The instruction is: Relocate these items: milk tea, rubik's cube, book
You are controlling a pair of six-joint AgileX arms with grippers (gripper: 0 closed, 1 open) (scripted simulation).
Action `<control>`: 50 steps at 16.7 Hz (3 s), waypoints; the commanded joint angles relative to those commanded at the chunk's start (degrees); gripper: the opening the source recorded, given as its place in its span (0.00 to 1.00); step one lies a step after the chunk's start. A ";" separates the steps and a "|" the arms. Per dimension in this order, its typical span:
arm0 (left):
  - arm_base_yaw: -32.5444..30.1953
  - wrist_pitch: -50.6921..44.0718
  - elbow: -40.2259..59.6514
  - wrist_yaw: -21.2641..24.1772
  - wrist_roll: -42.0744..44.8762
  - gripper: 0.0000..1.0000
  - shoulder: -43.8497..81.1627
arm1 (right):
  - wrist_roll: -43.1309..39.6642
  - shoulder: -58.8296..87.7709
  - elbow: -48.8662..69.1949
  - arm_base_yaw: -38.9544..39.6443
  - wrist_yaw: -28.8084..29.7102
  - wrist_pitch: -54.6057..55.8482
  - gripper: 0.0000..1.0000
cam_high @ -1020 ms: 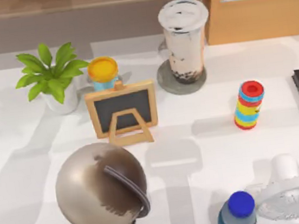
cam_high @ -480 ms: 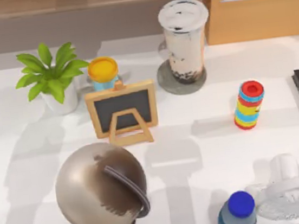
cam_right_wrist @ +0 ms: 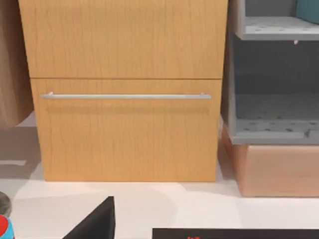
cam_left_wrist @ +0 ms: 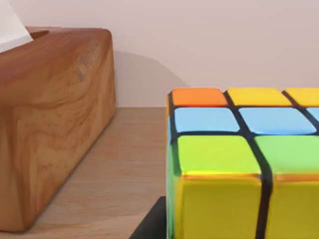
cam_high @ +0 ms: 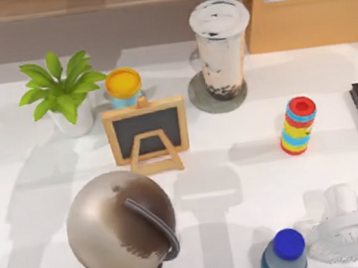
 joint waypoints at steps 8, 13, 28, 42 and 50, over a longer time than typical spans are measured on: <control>0.00 0.00 0.00 0.00 0.00 0.90 0.00 | 0.00 0.00 0.00 0.00 0.00 0.00 1.00; 0.00 0.00 0.00 0.00 0.00 1.00 0.00 | 0.00 0.00 0.00 0.00 0.00 0.00 1.00; -1.15 2.43 -8.43 -1.11 0.05 1.00 -6.18 | 0.00 0.00 0.00 0.00 0.00 0.00 1.00; 1.21 1.76 -21.87 1.06 -0.82 1.00 -18.87 | 0.00 0.00 0.00 0.00 0.00 0.00 1.00; 6.35 -0.77 -55.93 9.38 -1.75 1.00 -52.50 | 0.00 0.00 0.00 0.00 0.00 0.00 1.00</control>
